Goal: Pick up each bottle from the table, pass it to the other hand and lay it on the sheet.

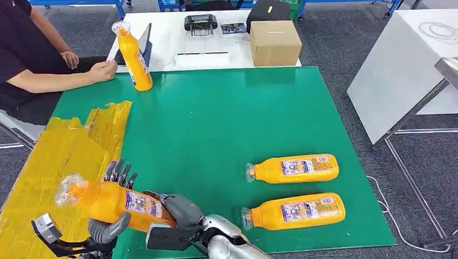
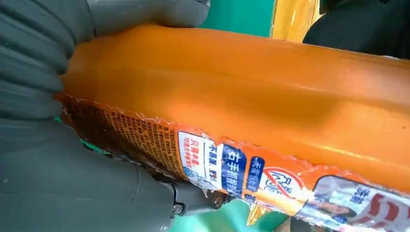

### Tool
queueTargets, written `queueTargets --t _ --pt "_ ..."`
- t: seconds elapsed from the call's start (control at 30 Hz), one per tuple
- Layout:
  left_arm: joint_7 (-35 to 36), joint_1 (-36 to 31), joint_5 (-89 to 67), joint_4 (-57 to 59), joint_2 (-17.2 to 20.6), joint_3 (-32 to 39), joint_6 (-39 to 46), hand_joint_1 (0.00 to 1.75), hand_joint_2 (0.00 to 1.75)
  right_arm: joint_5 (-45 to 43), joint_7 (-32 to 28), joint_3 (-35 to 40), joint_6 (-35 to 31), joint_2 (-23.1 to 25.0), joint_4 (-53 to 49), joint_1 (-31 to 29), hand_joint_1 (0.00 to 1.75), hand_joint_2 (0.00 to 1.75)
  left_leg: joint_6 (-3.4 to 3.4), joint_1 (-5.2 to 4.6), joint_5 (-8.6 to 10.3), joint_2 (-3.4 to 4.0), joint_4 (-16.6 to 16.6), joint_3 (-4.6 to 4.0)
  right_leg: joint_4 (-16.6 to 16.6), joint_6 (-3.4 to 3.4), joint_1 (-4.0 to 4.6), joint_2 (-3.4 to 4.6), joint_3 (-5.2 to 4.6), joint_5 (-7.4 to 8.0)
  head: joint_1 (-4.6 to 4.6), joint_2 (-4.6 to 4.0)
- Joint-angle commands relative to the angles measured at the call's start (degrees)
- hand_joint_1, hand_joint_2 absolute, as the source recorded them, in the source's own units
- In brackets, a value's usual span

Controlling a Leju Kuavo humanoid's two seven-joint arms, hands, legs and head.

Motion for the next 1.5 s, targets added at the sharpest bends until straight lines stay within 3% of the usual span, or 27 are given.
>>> queueTargets --t 0.03,0.63,0.67,0.7,0.77,1.0,1.03,1.07,1.17,1.33,1.5 --pt "-4.14 -1.71 -5.95 1.71 2.38 -4.6 0.5 1.75 1.75 0.36 -0.21 4.01 0.5 -0.89 4.11 -1.47 1.75 1.75 0.0 0.04 -0.02 -0.16 -0.05 0.12 -0.09 -0.03 0.04 -0.14 0.18 -0.05 0.0 0.0" --pt "-7.44 0.69 -9.56 -1.47 2.06 -1.95 0.51 1.75 1.75 2.18 0.06 -6.5 -4.57 -7.57 -12.71 2.65 1.75 1.75 0.01 0.06 -0.05 -0.15 0.02 0.07 -0.07 -0.01 0.07 -0.12 0.16 -0.05 0.04 0.0" --pt "-7.73 1.06 -10.46 -2.24 2.04 -1.81 1.2 1.75 1.75 2.89 -0.16 -7.35 -5.69 -8.26 -14.8 3.06 0.99 1.75 0.02 0.02 -0.03 -0.12 0.01 0.03 -0.04 0.0 0.03 -0.1 0.09 -0.04 0.0 0.0" --pt "-8.49 1.64 -12.52 -3.51 2.01 -1.48 2.71 1.75 1.75 3.71 -0.25 -9.51 -7.02 -9.41 -19.11 4.33 0.0 0.0 0.02 0.04 -0.06 -0.14 0.02 0.08 -0.06 -0.01 0.05 -0.11 0.16 -0.06 0.0 0.0" --pt "-8.61 2.24 -16.6 -5.74 1.78 -0.32 7.15 1.75 1.75 3.83 0.04 -11.61 -6.59 -10.75 -23.07 5.58 0.0 0.0 0.02 0.02 -0.04 -0.09 0.03 0.01 -0.03 0.0 0.03 -0.07 0.07 -0.03 0.0 0.0" --pt "-8.61 2.5 -18.25 -6.75 2.06 -0.01 9.59 1.75 1.75 3.37 0.24 -13.11 -5.83 -12.1 -26.05 6.7 0.0 0.0 0.02 0.07 -0.1 -0.13 0.07 0.06 -0.05 -0.01 0.08 -0.09 0.17 -0.07 0.0 0.0" --pt "-8.61 2.88 -31.74 -11.16 5.39 -1.78 32.06 1.75 1.75 4.26 -0.37 -14.89 -7.2 -14.78 -33.24 9.46 0.0 0.0 0.01 0.03 -0.03 -0.13 0.01 0.03 -0.05 -0.01 0.04 -0.11 0.1 -0.02 0.02 0.0" --pt "-8.61 2.91 -37.48 -10.52 6.43 -1.95 39.38 1.75 1.75 5.6 -0.56 -15.76 -8.69 -15.48 -36.36 10.87 0.0 1.75 0.01 0.05 -0.06 -0.24 0.05 0.02 -0.04 -0.02 0.07 -0.21 0.15 -0.07 0.0 0.0" --pt "-5.07 2.36 -67.01 -7.99 4.93 3.99 60.34 1.75 1.75 7.24 -0.53 -17.92 -11.11 -18.92 -44.73 14.45 0.0 1.75 0.01 0.02 -0.06 -0.3 0.04 0.03 -0.02 -0.02 0.03 -0.28 0.12 -0.1 0.0 0.0" --pt "6.62 -1.69 -86.09 6.38 9.79 6.0 67.24 1.75 1.75 3.62 -3.12 -21.25 -7.19 -24.77 -46.57 14.76 0.0 1.75 0.02 -0.07 0.02 -0.26 -0.12 0.15 -0.11 0.01 -0.07 -0.25 0.2 -0.04 -0.02 0.0" --pt "10.22 -4.13 -91.84 16.33 11.68 6.37 68.84 1.75 1.75 5.24 -3.51 -19.02 -5.84 -26.79 -46.56 15.12 0.0 1.75 0.0 0.0 0.0 -0.19 -0.11 0.22 -0.17 -0.03 0.02 -0.16 0.28 0.0 0.0 0.0"
